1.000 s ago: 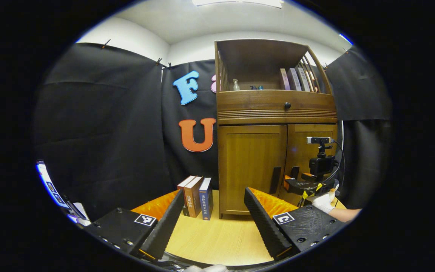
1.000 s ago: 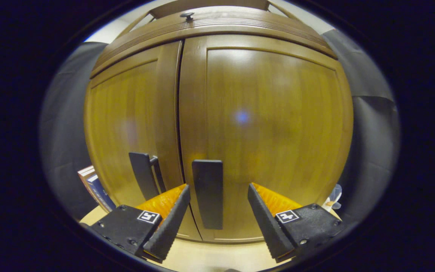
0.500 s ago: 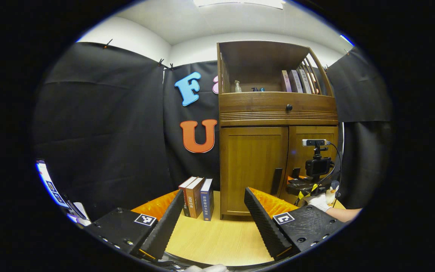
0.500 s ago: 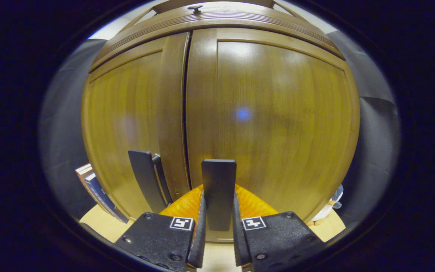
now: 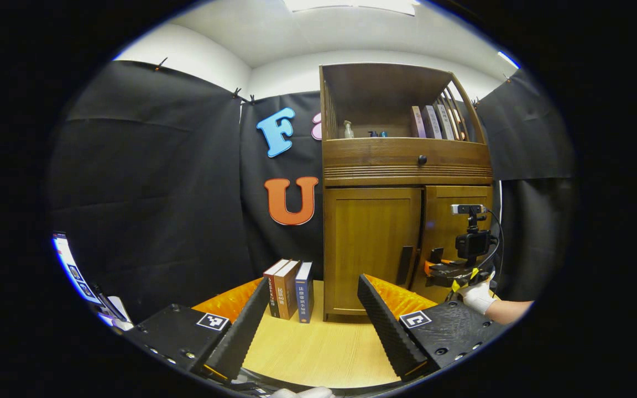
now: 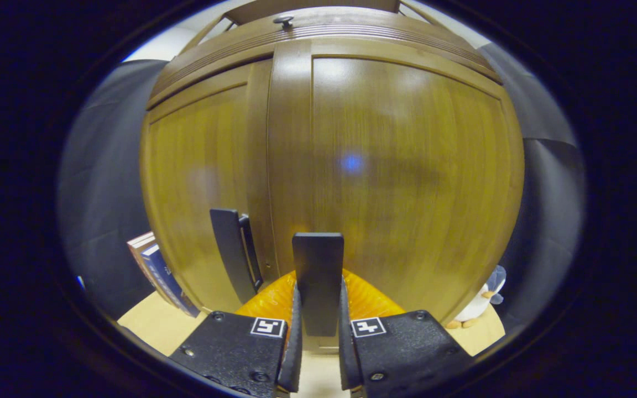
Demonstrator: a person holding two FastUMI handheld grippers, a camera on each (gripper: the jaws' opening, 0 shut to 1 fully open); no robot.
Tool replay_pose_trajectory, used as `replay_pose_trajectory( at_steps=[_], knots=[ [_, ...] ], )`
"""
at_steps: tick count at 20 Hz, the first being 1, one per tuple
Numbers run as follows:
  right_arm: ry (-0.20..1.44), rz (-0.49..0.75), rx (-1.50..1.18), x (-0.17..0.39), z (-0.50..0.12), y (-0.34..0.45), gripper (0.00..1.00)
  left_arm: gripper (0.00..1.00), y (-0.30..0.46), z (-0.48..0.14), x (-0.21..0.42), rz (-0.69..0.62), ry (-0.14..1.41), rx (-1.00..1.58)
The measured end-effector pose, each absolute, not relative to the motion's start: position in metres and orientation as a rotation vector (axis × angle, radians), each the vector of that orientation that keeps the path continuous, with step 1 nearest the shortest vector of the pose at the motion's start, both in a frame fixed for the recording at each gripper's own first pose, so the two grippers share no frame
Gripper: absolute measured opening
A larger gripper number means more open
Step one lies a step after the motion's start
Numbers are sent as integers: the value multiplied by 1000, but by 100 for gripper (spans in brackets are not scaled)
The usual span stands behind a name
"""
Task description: Open the right door of the double-door shoe cabinet with the right hand, and open the left door with the left hand.
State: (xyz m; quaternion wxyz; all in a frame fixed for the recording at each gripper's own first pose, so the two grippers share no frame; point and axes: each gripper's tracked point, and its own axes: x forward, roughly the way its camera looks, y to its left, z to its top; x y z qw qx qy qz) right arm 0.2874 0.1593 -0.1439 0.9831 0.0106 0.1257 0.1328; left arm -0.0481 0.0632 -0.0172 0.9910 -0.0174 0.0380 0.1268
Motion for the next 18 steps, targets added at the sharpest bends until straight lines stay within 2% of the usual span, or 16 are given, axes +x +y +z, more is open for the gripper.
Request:
replay_pose_trajectory(
  at_steps=[8, 17, 18],
  knots=[
    [248, 316, 14, 229, -145, 130, 30, 96, 55, -17, -55, 224, 69, -22],
    [261, 298, 17, 173, -147, 80, 32, 96, 25, -16, -46, 134, 60, -6],
    [264, 294, 21, 169, -147, 74, 29, 96, 22, -18, -44, 124, 61, -4]
  ],
)
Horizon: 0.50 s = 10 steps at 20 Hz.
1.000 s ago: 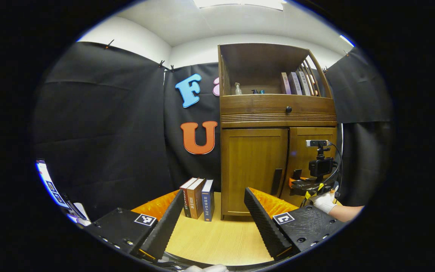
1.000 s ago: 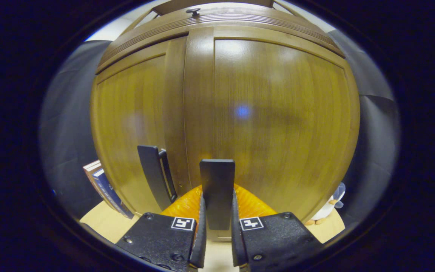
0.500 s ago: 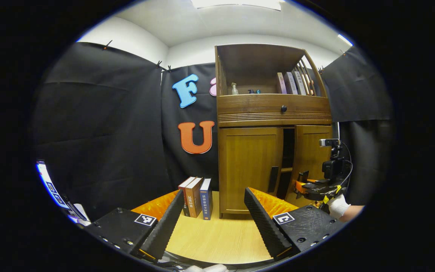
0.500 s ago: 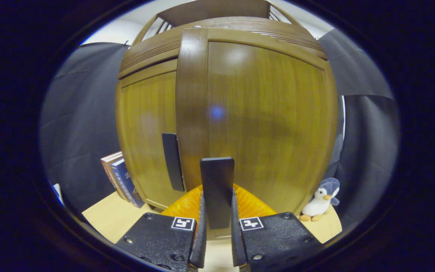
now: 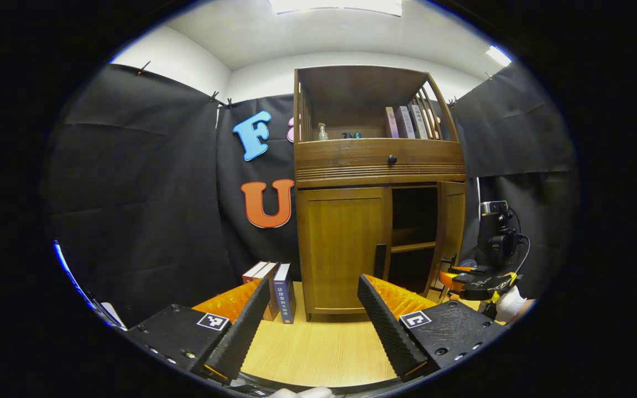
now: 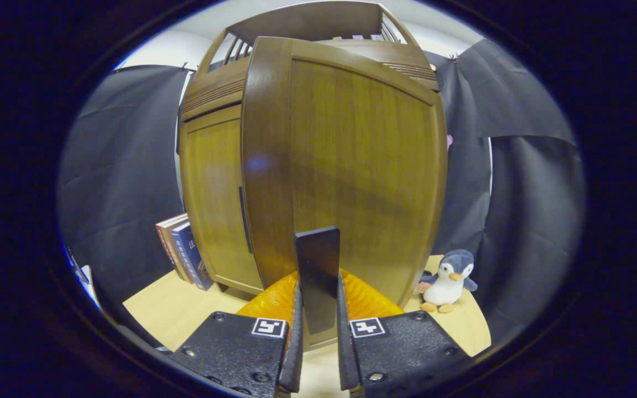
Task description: Open the right door of the double-door shoe cabinet with the right hand, and open the left door with the left hand.
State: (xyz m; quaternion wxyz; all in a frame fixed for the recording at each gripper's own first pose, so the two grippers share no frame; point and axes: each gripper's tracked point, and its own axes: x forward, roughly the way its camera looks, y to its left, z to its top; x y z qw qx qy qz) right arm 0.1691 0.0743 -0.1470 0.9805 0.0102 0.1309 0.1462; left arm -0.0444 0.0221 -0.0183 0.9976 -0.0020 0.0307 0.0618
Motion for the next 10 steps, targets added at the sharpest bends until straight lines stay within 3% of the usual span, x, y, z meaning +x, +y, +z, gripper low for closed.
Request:
replay_pose_trajectory(
  at_steps=[4, 5, 10],
  knots=[
    [269, 257, 35, 153, -149, 51, 28, 96, 8, -20, -38, 87, 67, -5],
    [270, 249, 35, 149, -148, 46, 27, 100, 5, -20, -37, 78, 66, -3],
    [283, 198, 42, 134, -152, 12, 23, 96, -11, -23, -28, 33, 66, 4]
  ],
)
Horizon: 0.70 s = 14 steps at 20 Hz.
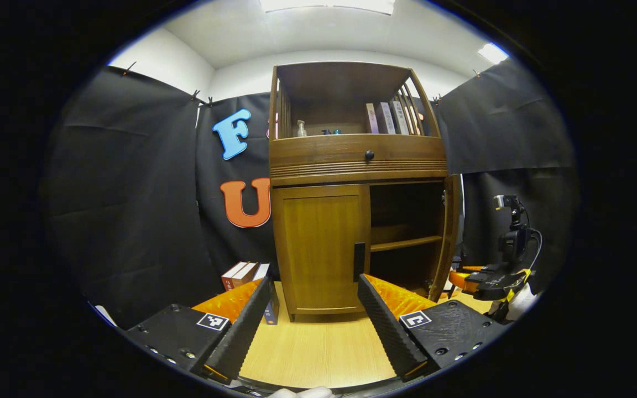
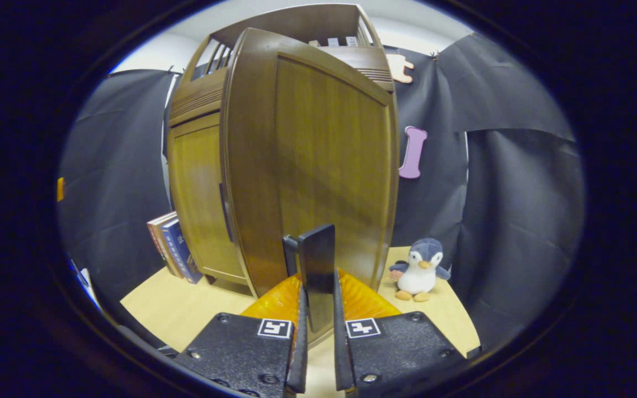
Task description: Open the right door of the double-door shoe cabinet with the right hand, and open the left door with the left hand.
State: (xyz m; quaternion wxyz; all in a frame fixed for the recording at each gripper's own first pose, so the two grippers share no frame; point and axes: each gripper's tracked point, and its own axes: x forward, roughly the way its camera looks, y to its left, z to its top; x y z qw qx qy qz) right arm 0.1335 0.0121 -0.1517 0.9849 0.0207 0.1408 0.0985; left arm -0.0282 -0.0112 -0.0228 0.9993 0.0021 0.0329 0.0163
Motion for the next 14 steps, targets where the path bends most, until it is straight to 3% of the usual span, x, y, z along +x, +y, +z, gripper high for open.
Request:
replay_pose_trajectory(
  at_steps=[4, 10, 14],
  knots=[
    [293, 153, 33, 125, -152, -16, 17, 100, -27, -22, -21, -7, 61, 1],
    [303, 91, 28, 122, -154, -69, 5, 96, -45, -21, -17, -48, 53, 3],
    [317, 70, 59, 125, -153, -101, 4, 96, -54, -21, -14, -66, 49, -3]
  ],
)
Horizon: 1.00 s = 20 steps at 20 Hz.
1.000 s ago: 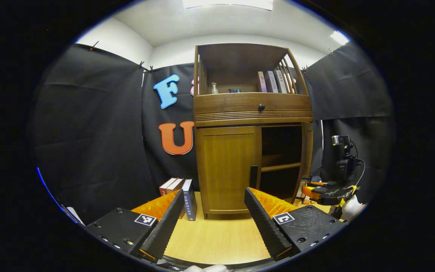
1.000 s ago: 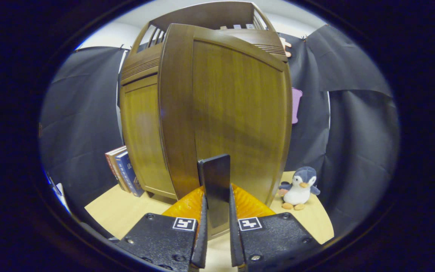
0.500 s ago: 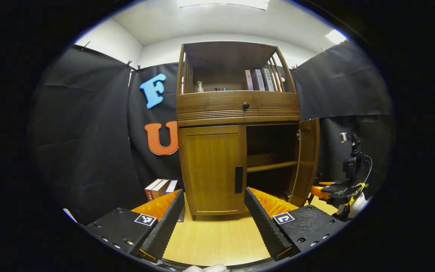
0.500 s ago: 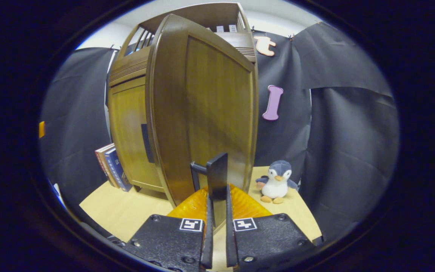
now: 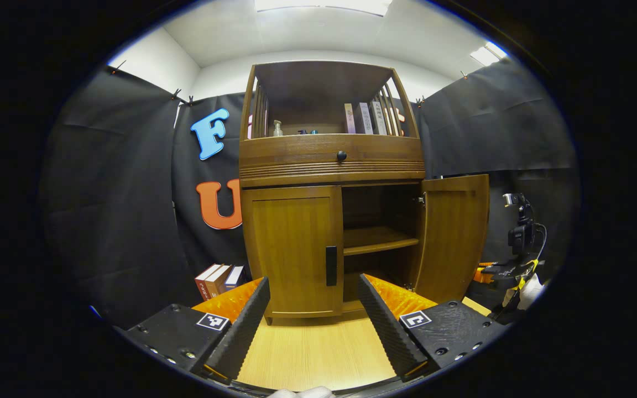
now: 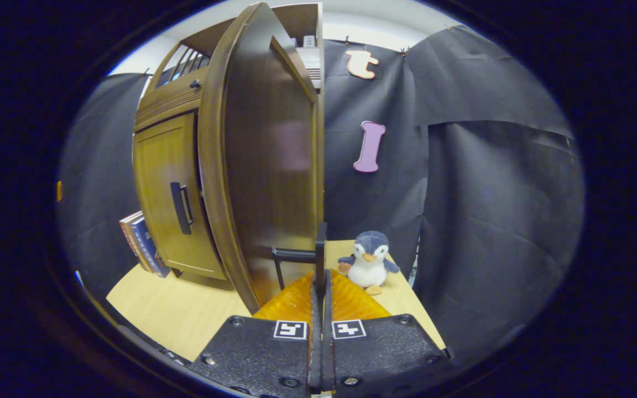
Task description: Open the right door of the double-door shoe cabinet with the right hand, and open the left door with the left hand.
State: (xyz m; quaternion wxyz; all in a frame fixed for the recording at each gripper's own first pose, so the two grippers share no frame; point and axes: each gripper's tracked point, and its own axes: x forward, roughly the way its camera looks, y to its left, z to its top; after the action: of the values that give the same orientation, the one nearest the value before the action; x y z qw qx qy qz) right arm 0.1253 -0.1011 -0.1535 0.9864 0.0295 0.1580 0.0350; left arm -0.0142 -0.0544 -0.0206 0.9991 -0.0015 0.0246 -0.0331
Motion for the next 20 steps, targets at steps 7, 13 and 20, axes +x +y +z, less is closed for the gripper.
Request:
replay_pose_trajectory(
  at_steps=[7, 13, 20],
  knots=[
    [329, 181, 77, 134, -150, -134, 4, 96, -64, -22, -10, -79, 53, -8],
    [329, 313, 26, 145, -150, -157, 4, 96, -69, -18, -9, -90, 47, -3],
    [328, 344, -25, 137, -151, -159, 6, 96, -70, -18, -9, -107, 46, -5]
  ],
)
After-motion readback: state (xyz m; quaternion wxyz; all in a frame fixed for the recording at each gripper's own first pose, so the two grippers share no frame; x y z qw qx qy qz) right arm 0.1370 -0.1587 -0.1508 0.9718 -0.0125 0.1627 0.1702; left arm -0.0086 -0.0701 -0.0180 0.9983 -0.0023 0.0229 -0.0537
